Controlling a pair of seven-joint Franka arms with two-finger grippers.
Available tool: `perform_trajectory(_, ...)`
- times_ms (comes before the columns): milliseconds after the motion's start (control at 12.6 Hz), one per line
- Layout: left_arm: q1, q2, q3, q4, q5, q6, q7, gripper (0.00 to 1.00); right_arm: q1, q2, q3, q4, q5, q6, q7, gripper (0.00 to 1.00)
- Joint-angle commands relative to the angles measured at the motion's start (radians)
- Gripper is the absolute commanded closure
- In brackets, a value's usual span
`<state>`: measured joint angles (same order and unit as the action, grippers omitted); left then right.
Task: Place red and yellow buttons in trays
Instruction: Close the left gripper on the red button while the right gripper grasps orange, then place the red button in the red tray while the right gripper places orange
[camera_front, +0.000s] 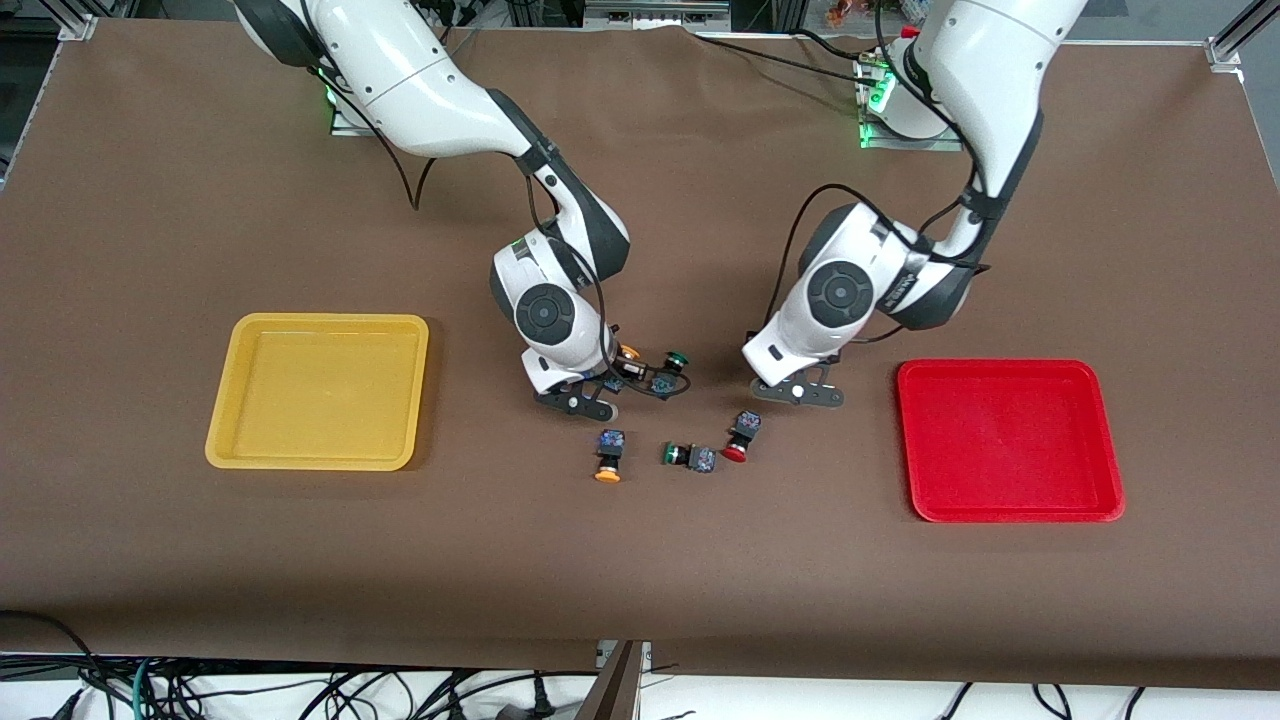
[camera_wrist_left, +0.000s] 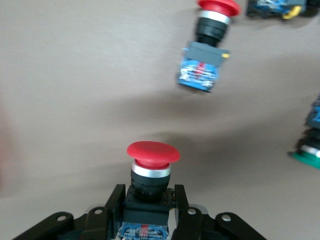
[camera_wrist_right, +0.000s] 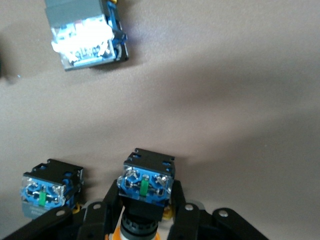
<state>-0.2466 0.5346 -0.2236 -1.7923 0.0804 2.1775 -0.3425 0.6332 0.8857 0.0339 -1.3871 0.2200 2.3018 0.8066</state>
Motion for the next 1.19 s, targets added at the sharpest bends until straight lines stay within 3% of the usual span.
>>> perform_trajectory(0, 0.136, -0.067, -0.01, -0.007, 0.021, -0.056, 0.239, 0.84, -0.021, -0.023, -0.012, 0.0, 0.004, -0.005, -0.058, 1.0)
perform_trajectory(318, 0.355, -0.065, -0.01, 0.016, 0.019, -0.055, 0.691, 0.83, -0.182, -0.076, -0.014, 0.0, 0.007, -0.146, -0.312, 1.0)
perform_trajectory(715, 0.513, 0.08, -0.01, 0.111, 0.012, -0.009, 0.983, 0.83, -0.407, -0.134, -0.049, 0.0, -0.001, -0.391, -0.648, 1.0)
perform_trajectory(1033, 0.492, 0.159, -0.017, 0.142, 0.016, 0.022, 1.06, 0.75, -0.463, -0.152, -0.213, -0.009, 0.002, -0.53, -0.993, 1.0)
perform_trajectory(1112, 0.492, 0.174, -0.017, 0.14, 0.015, 0.039, 1.088, 0.64, -0.471, -0.151, -0.245, -0.024, 0.005, -0.527, -1.045, 1.0)
